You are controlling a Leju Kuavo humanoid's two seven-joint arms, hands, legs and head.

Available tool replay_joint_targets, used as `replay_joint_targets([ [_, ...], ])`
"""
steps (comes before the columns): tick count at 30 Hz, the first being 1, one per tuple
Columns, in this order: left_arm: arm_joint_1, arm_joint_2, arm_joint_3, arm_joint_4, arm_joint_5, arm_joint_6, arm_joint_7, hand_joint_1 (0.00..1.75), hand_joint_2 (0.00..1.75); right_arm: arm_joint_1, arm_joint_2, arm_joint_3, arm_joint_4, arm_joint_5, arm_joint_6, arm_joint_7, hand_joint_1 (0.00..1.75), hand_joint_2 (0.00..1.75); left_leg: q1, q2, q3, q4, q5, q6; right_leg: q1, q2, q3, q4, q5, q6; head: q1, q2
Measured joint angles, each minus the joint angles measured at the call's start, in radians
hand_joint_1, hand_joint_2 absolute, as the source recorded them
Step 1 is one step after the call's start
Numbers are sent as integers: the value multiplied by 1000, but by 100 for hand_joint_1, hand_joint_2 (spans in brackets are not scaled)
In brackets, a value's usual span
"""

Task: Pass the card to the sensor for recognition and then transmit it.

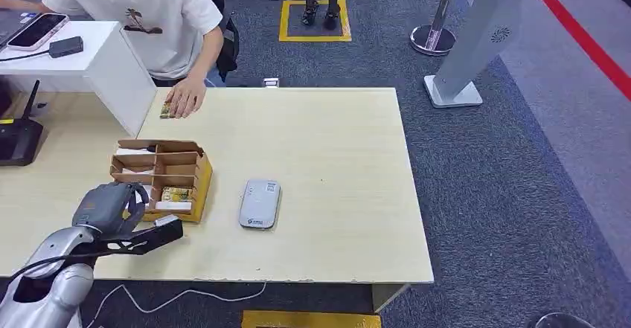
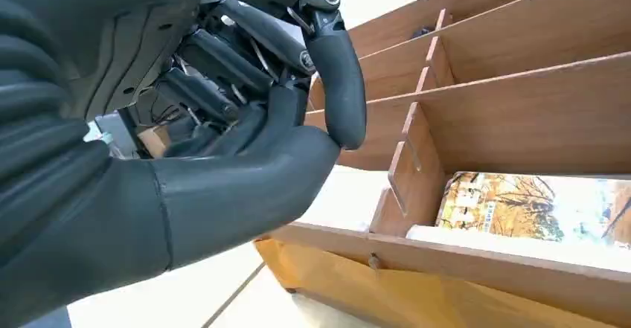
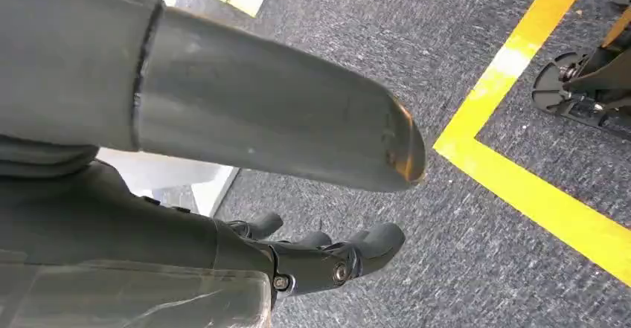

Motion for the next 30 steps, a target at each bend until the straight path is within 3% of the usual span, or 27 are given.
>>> replay_joint_targets([
  [12, 52, 2, 40, -55, 38, 14, -3, 175, 175, 0, 0, 0, 3, 0, 0, -13, 0, 0, 0, 0, 0, 0, 0, 0, 0, 0, 0, 0, 0, 0, 0, 0],
  [30, 55, -11, 42, -75, 17, 36, -3, 175, 175, 0, 0, 0, 3, 0, 0, -2, 0, 0, 0, 0, 0, 0, 0, 0, 0, 0, 0, 0, 0, 0, 0, 0],
])
